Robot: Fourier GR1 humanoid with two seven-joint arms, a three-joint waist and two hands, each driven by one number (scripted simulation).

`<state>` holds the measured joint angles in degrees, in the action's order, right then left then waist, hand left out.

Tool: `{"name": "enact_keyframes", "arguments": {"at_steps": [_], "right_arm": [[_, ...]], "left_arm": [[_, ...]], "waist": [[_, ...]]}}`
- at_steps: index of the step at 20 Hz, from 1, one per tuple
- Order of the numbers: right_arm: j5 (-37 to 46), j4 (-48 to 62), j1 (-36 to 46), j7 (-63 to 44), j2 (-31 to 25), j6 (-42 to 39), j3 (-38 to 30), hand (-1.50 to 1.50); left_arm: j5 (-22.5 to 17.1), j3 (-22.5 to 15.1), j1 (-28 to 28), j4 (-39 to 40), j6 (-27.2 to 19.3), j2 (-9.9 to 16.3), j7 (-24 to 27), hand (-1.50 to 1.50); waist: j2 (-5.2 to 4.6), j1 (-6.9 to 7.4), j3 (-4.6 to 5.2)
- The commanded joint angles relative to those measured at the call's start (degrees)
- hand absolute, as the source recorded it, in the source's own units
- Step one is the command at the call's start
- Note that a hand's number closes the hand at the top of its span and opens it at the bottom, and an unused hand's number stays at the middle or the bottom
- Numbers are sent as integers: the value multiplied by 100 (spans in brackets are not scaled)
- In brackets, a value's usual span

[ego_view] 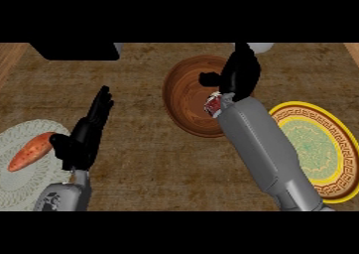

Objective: Pick the cupcake from the plate and place it in the bowl

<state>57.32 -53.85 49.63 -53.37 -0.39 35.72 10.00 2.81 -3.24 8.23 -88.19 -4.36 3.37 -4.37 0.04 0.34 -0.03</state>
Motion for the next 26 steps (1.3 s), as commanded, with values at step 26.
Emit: {"name": "enact_keyframes", "arguments": {"at_steps": [26], "right_arm": [[524, -5733, -3866, -482, 39, 637, 1627, -150]], "left_arm": [[-7, 69, -112, -335, 170, 63, -333, 0]], "waist": [[8, -44, 3]]}}
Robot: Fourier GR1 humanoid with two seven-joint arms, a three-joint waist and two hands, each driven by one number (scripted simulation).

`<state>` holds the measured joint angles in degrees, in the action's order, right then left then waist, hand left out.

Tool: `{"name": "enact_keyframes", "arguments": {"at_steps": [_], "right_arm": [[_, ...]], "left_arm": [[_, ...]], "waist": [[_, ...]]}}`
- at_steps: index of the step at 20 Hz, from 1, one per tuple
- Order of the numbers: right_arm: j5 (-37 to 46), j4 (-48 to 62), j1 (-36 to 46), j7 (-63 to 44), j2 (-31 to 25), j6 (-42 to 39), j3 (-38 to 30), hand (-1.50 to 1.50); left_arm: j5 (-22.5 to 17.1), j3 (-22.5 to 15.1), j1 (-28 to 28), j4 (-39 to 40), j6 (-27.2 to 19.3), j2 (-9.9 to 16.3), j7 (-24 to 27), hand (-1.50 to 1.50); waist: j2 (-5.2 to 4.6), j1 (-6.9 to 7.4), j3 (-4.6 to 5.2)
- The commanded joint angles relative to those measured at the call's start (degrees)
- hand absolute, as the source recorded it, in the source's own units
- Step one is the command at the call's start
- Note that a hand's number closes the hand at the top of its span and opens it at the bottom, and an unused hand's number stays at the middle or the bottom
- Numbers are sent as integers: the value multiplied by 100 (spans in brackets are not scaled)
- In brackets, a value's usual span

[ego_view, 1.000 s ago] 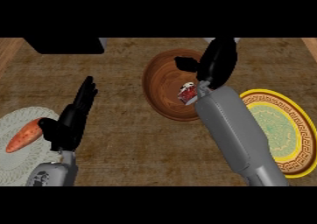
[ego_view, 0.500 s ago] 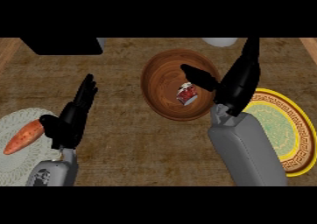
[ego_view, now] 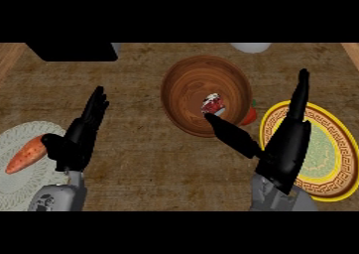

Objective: Pick the cupcake from the plate and place it in the bowl

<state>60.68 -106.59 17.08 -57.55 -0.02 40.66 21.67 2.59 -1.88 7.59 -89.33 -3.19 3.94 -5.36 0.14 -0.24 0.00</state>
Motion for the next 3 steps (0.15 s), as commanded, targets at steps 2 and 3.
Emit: {"name": "enact_keyframes", "arguments": {"at_steps": [2, 3], "right_arm": [[-432, -72, -454, 519, 2, 170, 22, -150], [-295, -655, -975, 447, -148, -8, 253, -150]], "left_arm": [[-9, 94, 269, 5, 117, 98, -279, 0], [151, -115, -102, 424, -92, -256, 539, 0]], "waist": [[-13, 26, -1], [-10, 2, 0]]}}
